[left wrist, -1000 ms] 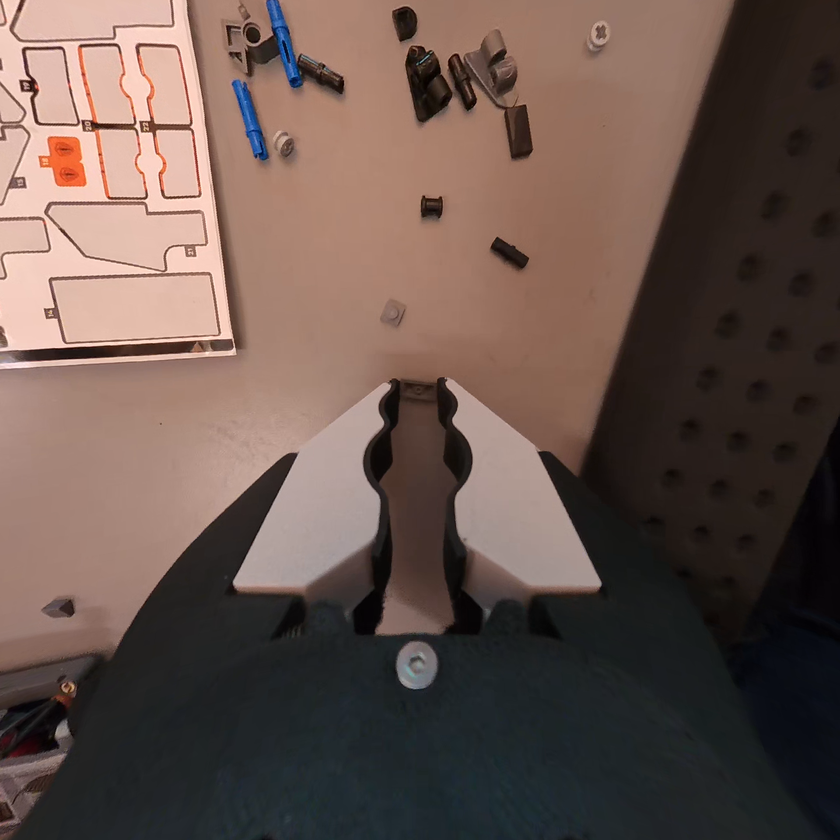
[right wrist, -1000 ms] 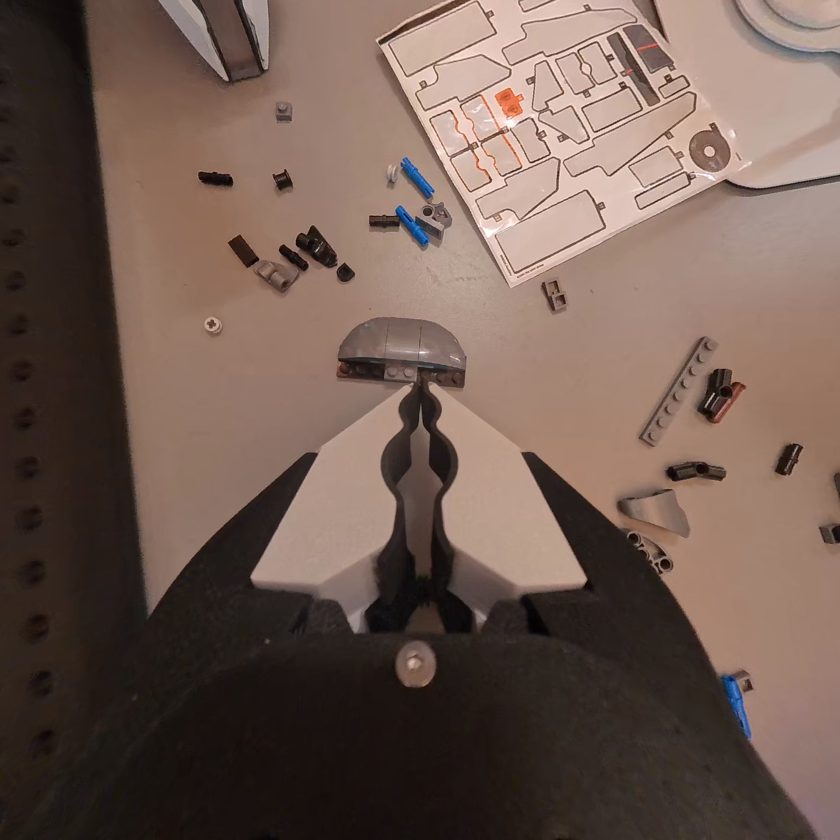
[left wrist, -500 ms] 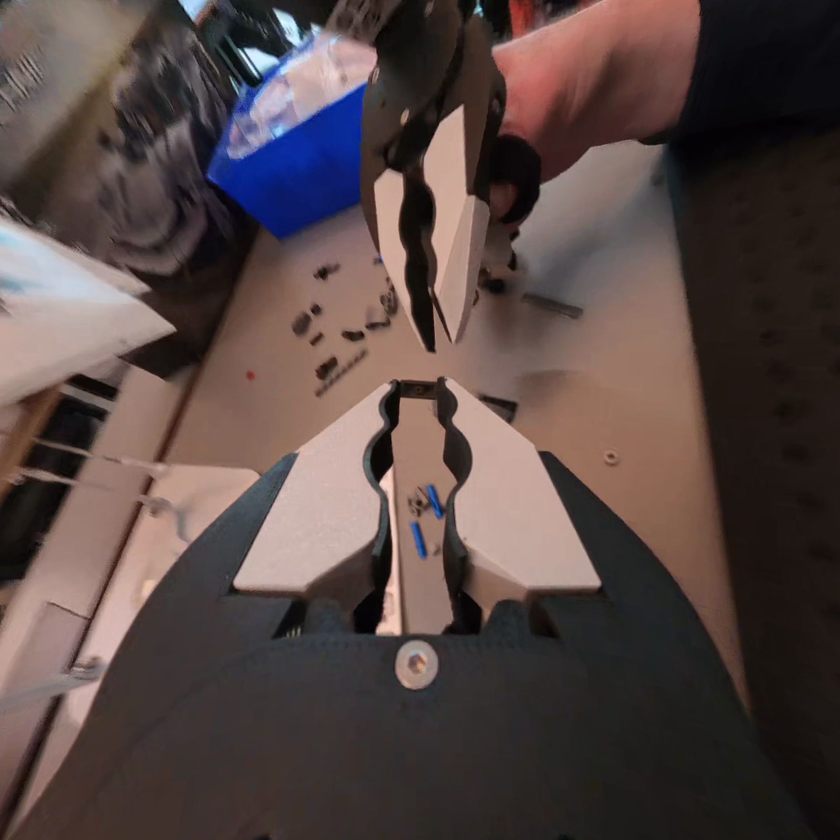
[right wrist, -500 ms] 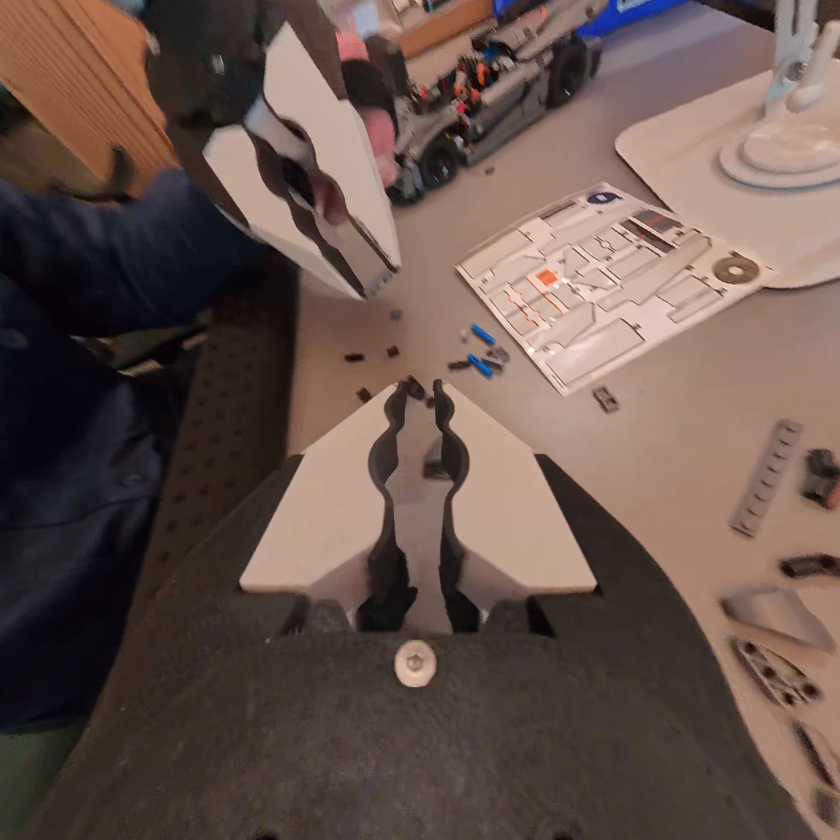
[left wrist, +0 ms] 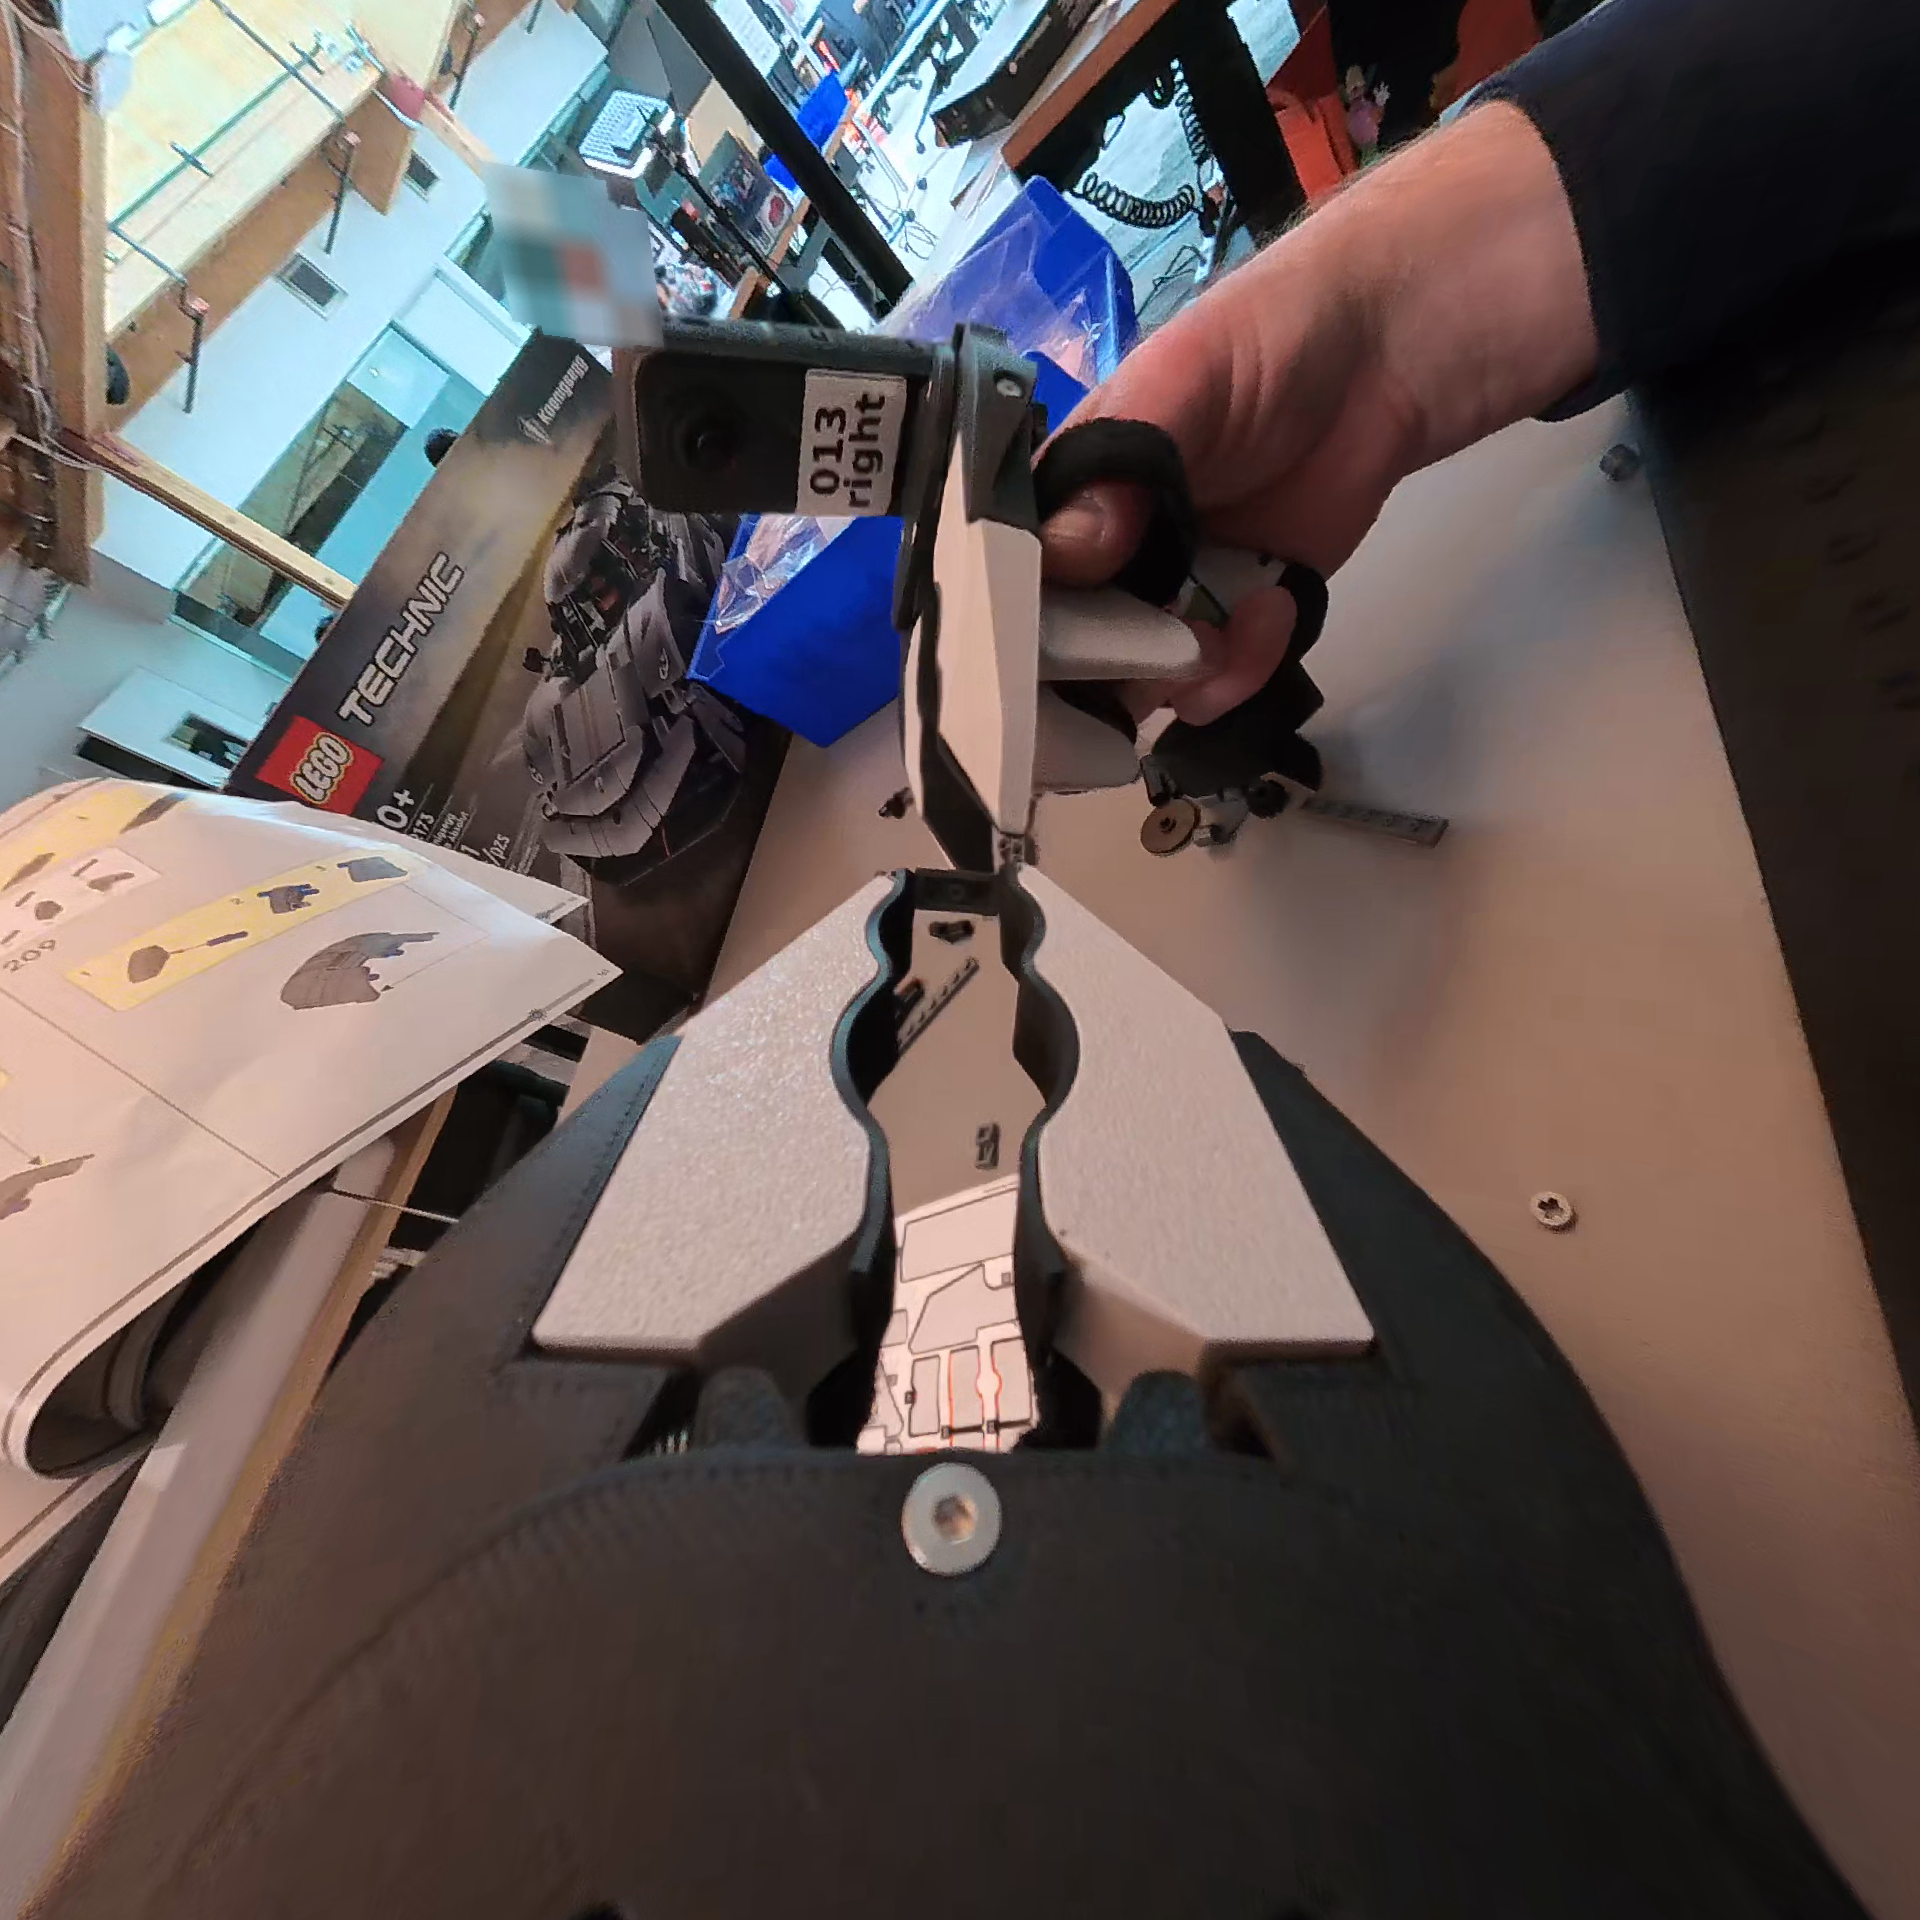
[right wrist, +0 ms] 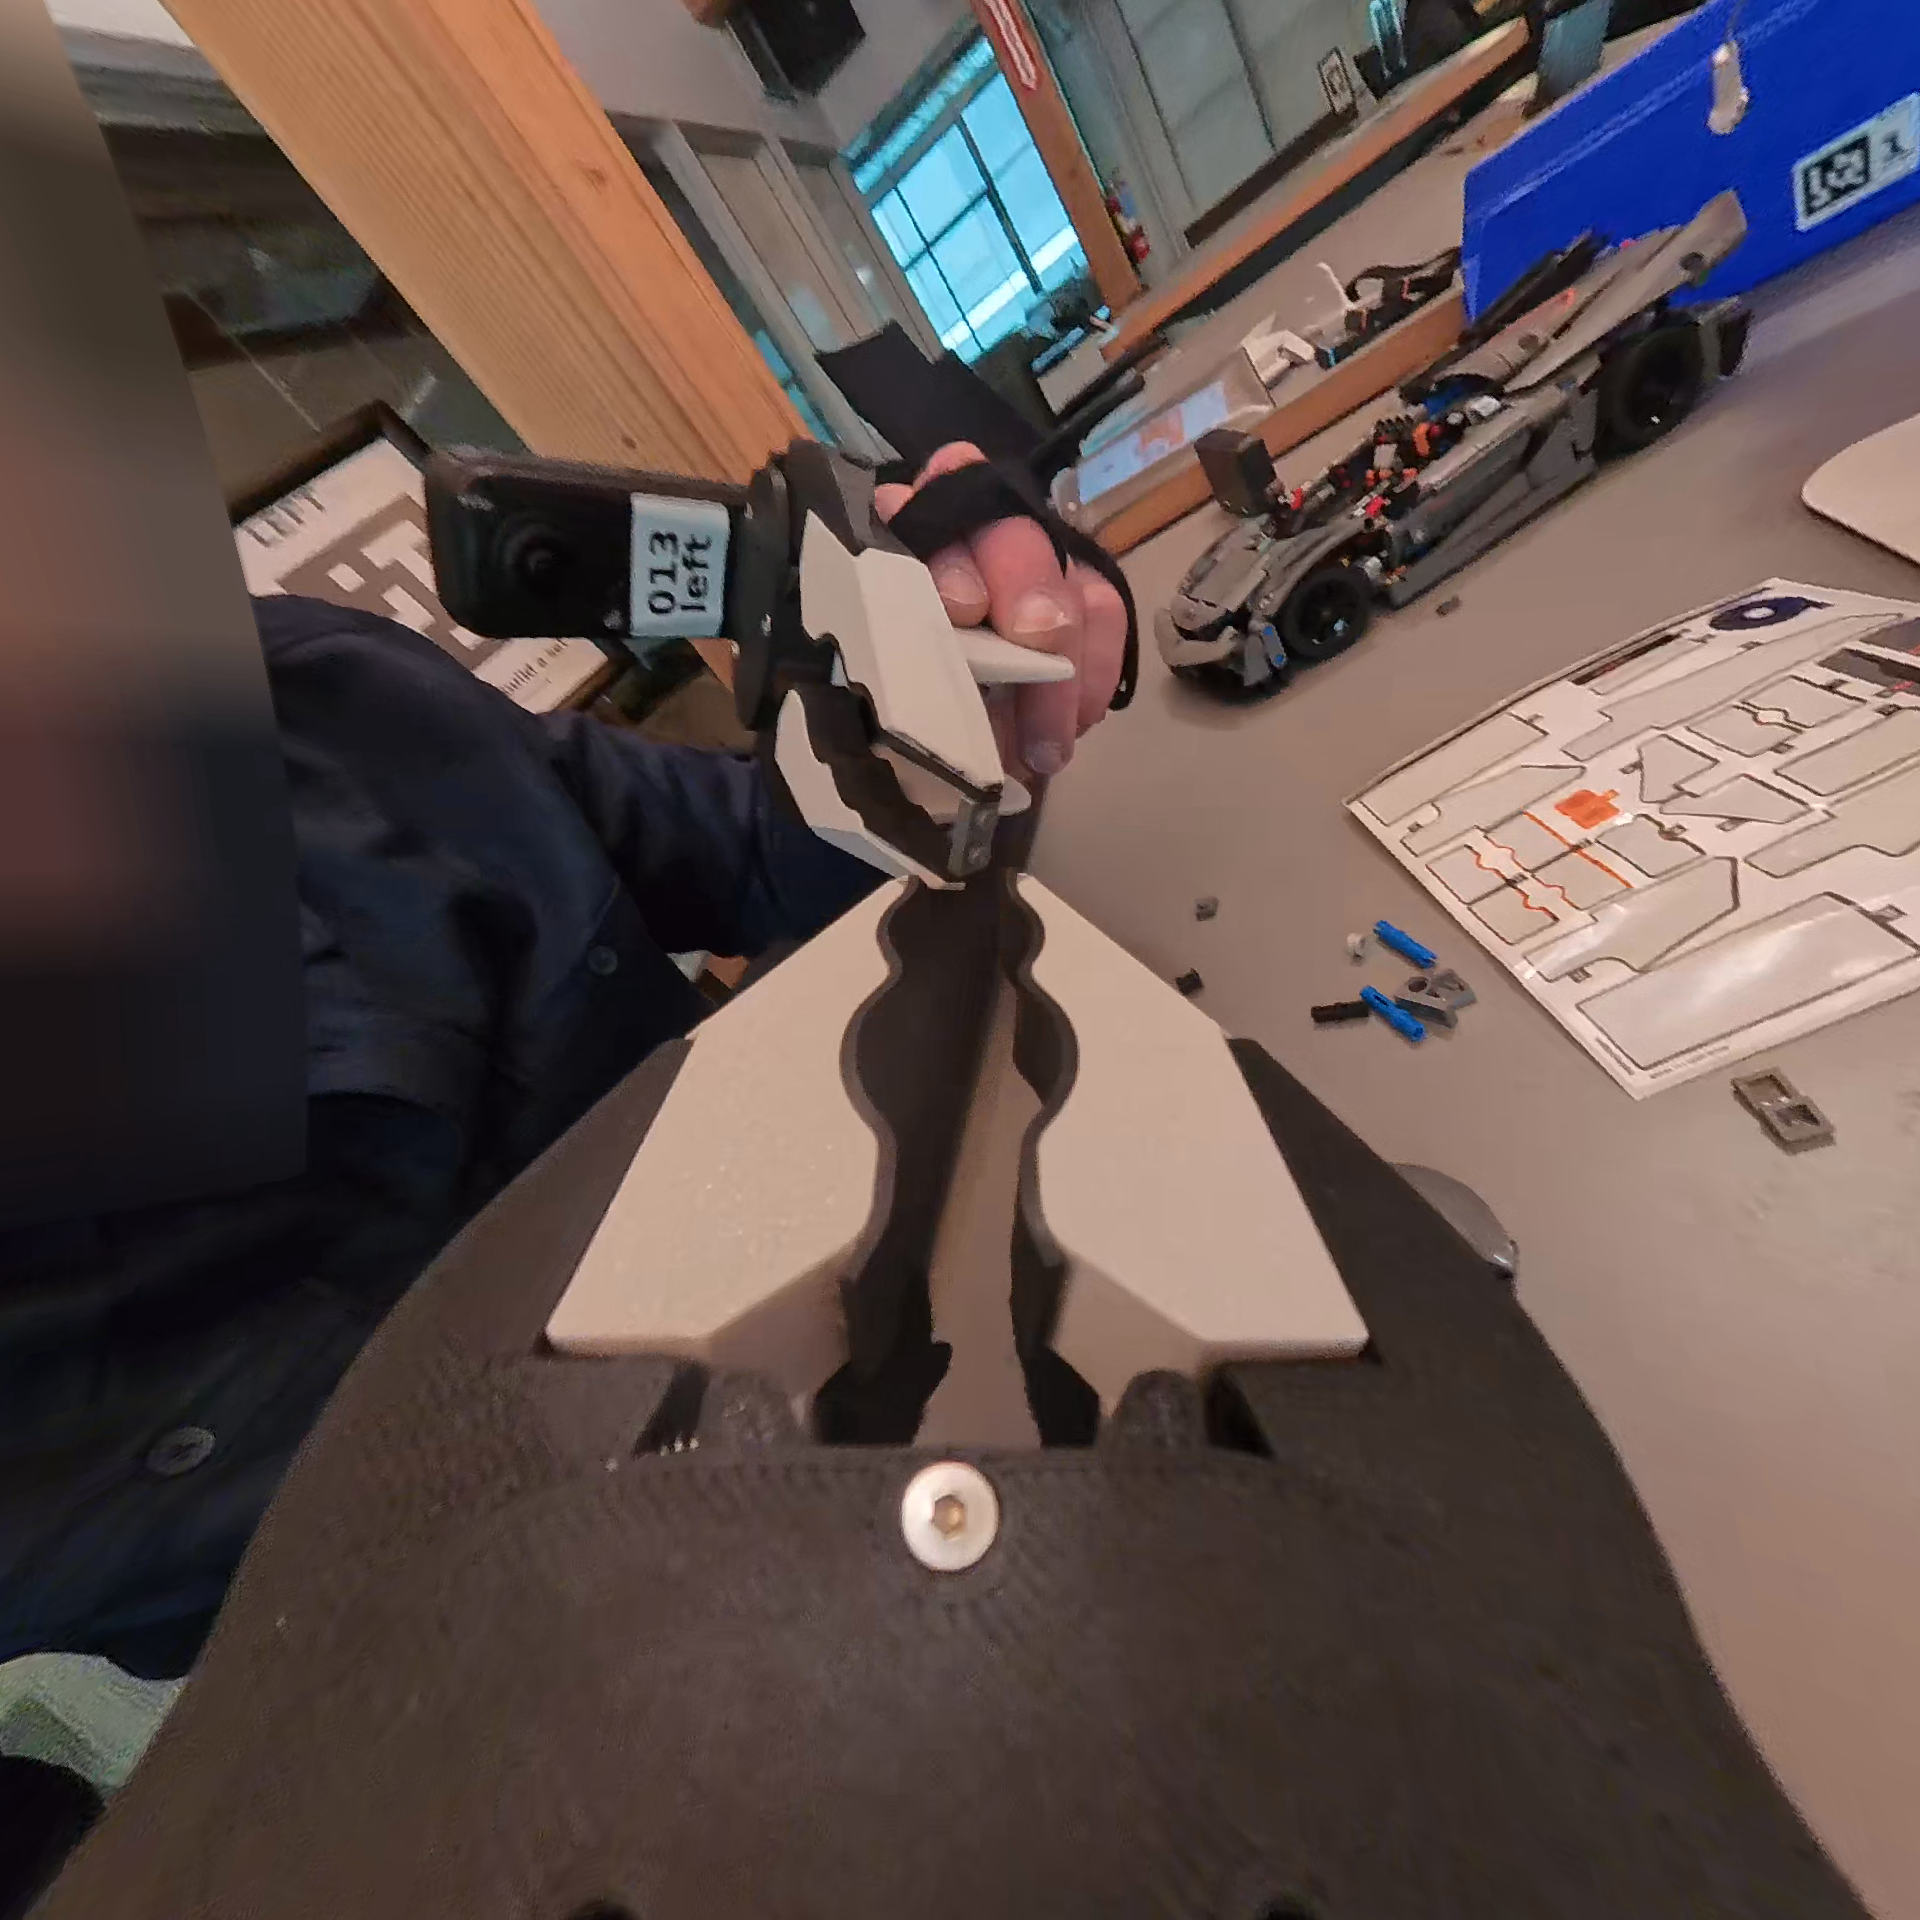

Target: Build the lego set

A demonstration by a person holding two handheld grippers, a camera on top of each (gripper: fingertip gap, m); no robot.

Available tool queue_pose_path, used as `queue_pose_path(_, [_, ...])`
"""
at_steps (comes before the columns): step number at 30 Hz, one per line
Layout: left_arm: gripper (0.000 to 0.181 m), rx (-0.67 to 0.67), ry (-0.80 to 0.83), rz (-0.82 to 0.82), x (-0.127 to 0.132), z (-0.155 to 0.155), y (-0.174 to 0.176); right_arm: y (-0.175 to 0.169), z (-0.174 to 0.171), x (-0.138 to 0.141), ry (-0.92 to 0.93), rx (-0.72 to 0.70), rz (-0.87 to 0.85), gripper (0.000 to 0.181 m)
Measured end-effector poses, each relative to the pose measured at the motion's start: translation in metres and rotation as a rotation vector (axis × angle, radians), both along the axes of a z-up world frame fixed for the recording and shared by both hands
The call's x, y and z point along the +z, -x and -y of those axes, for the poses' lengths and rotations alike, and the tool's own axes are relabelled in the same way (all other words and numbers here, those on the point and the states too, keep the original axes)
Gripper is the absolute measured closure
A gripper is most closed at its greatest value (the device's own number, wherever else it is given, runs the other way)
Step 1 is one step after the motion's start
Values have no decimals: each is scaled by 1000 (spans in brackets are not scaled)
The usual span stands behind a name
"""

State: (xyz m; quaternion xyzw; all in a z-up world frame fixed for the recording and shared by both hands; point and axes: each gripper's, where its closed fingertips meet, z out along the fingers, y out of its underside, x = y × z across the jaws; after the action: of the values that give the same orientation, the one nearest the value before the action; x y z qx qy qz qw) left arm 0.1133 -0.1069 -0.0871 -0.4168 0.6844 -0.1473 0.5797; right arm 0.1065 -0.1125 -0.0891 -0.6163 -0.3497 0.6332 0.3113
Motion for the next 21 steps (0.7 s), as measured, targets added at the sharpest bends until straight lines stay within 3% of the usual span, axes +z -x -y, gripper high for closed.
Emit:
queue_pose_path(11, [167, -14, -61, -2, -2, 9, -7, 3, 6, 2, -20, 31, -6, 176])
queue_pose_path(21, [167, 49, 2, -86, -30, -10, -8, -8, -16, -27, -155, -131, 248, 176])
